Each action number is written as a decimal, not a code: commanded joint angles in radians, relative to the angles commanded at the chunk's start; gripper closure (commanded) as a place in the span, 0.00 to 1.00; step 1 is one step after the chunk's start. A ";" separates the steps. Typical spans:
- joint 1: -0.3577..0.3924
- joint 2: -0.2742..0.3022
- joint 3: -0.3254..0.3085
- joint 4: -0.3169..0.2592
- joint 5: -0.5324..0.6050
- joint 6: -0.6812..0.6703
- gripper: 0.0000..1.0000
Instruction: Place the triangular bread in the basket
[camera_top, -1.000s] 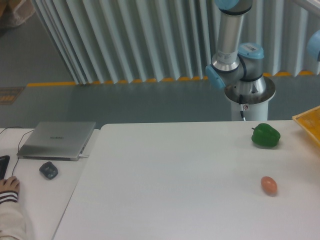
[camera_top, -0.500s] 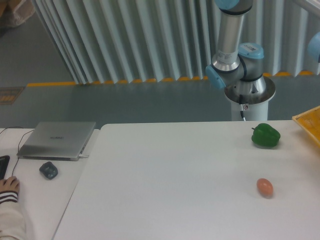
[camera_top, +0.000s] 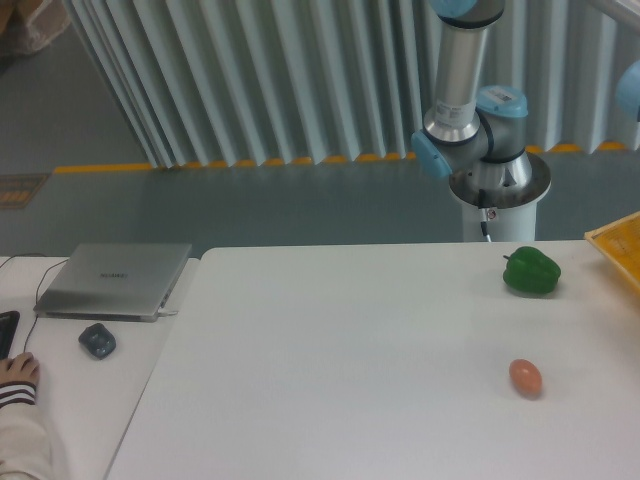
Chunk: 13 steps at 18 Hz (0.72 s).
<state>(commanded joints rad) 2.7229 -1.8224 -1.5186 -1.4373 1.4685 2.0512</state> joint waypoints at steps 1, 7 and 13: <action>-0.009 0.002 -0.002 0.002 -0.028 -0.014 0.00; -0.047 0.003 0.008 0.003 -0.036 -0.126 0.00; -0.150 0.000 0.005 0.049 -0.020 -0.258 0.00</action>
<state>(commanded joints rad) 2.5725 -1.8224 -1.5140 -1.3883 1.4480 1.7932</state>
